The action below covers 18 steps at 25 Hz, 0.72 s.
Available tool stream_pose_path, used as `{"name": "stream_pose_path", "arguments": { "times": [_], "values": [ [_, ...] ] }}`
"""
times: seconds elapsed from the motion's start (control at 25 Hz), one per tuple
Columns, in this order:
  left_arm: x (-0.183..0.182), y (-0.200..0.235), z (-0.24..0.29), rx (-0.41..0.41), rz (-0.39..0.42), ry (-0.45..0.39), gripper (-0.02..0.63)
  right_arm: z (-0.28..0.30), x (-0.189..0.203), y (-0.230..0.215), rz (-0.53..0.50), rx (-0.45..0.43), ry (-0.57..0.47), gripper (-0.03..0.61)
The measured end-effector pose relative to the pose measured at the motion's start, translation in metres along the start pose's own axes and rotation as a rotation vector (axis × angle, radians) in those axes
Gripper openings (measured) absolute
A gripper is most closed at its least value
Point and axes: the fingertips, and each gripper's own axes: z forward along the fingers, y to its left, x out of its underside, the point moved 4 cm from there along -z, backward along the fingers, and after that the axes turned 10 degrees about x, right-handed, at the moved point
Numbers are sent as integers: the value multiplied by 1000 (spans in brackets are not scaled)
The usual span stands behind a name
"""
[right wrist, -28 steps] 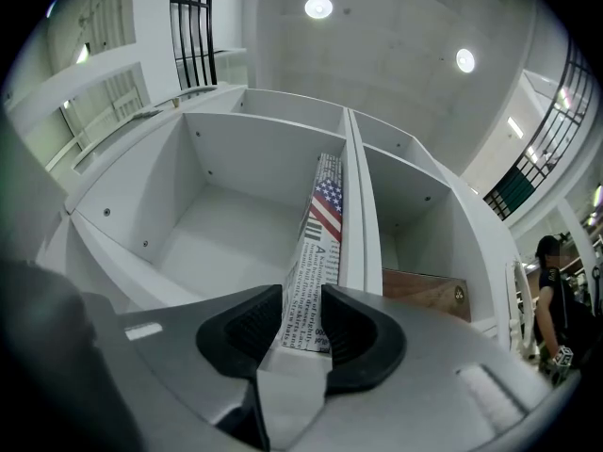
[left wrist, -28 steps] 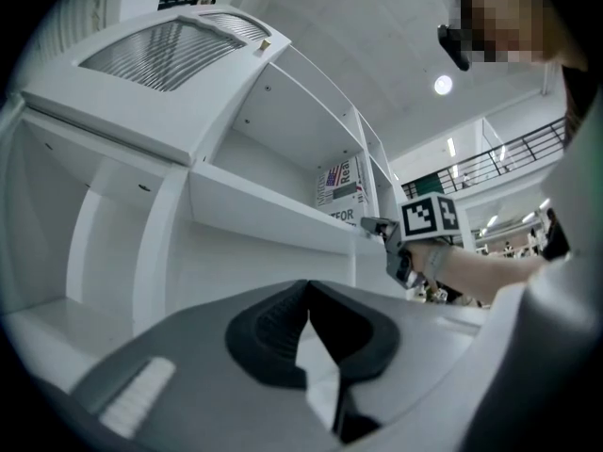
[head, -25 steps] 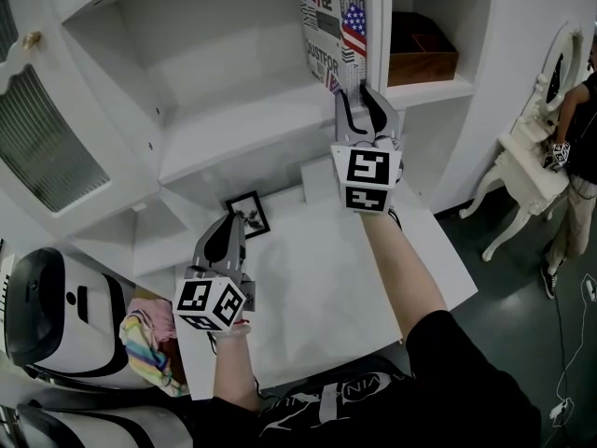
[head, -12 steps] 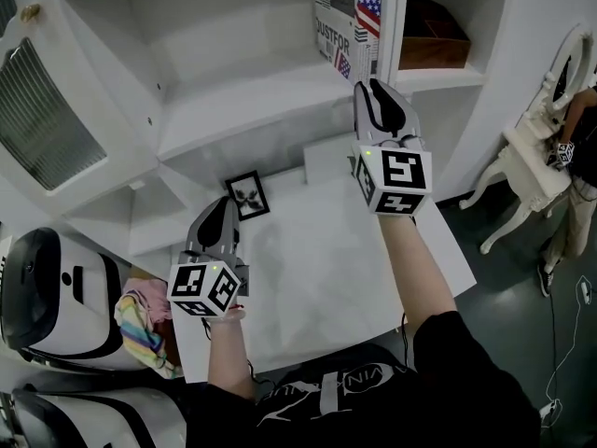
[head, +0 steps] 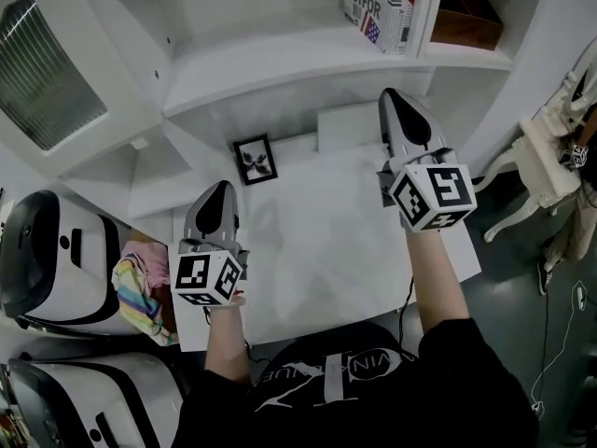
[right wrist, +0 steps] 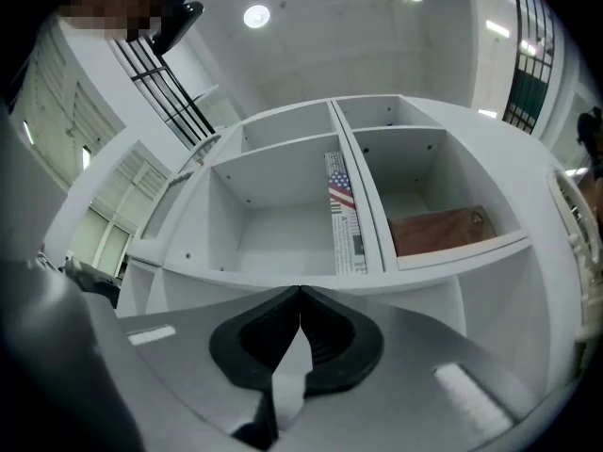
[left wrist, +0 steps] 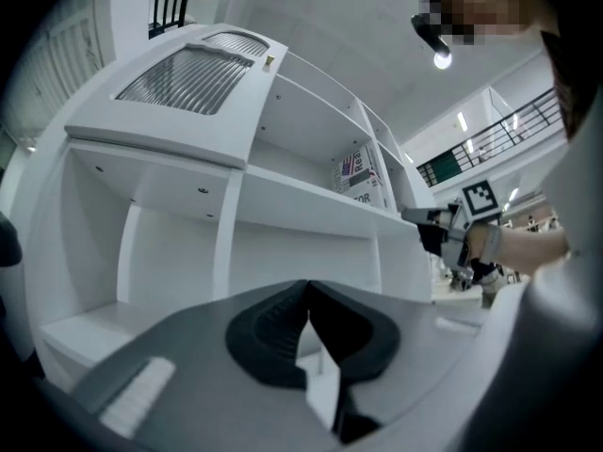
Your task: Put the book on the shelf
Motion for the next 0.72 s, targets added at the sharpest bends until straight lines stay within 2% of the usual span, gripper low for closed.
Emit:
{"name": "stream_pose_path", "arguments": {
  "times": [0.28, 0.52, 0.72],
  "values": [
    [10, 4, -18, -65, 52, 9, 0, -23, 36, 24, -14, -113, 37, 6],
    [25, 5, -32, -101, 25, 16, 0, -45, 69, 46, 6, -193, 90, 6],
    [30, 10, -48, -137, 40, 21, 0, -62, 94, 54, 16, -215, 133, 6]
  ]
}}
